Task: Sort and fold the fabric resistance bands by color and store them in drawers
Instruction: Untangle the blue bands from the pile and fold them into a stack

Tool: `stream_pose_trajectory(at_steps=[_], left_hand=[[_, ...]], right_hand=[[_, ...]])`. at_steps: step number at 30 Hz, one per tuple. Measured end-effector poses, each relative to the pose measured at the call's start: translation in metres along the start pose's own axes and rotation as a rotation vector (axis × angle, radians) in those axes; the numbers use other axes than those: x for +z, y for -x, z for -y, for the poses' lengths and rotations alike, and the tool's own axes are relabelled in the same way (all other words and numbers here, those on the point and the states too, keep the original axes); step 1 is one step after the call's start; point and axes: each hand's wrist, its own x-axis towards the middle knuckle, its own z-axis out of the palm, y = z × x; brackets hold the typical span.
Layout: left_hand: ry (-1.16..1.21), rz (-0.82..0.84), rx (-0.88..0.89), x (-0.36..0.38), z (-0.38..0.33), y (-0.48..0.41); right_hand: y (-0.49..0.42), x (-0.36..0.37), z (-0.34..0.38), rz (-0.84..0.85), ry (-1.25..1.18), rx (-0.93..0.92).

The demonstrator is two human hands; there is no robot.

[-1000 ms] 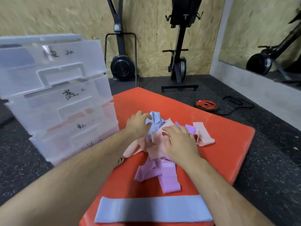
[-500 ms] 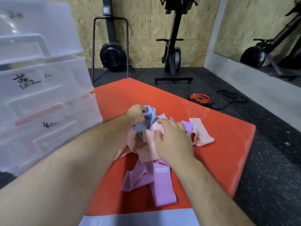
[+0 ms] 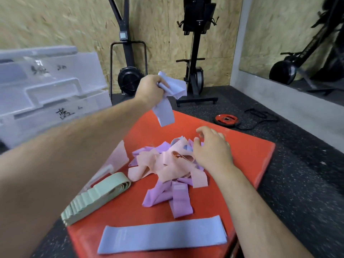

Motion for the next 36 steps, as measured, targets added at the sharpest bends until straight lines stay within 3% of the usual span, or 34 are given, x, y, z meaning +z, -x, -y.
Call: stream_pose_trajectory(at_steps=[4, 10, 17, 20, 31, 36], left_hand=[[-0.061, 0.091, 0.028, -0.016, -0.020, 0.033], [0.037, 0.239, 0.027, -0.004, -0.021, 0.108], [-0.040, 0.292, -0.131, 0.001, 0.010, 0.144], [-0.035, 0.246, -0.096, -0.006, 0.005, 0.150], [0.330, 0.128, -0.011, -0.060, -0.071, 0.146], [0.468, 0.099, -0.029, -0.078, -0.091, 0.163]], right_hand=[[0.008, -0.002, 0.002, 0.084, -0.072, -0.033], [0.020, -0.004, 0.013, 0.140, -0.296, -0.101], [0.038, 0.001, 0.014, 0.263, -0.099, -0.145], [0.041, 0.003, 0.014, 0.267, -0.093, -0.149], [0.036, -0.030, 0.036, 0.106, -0.679, -0.165], [0.047, -0.052, 0.048, -0.049, -0.697, -0.226]])
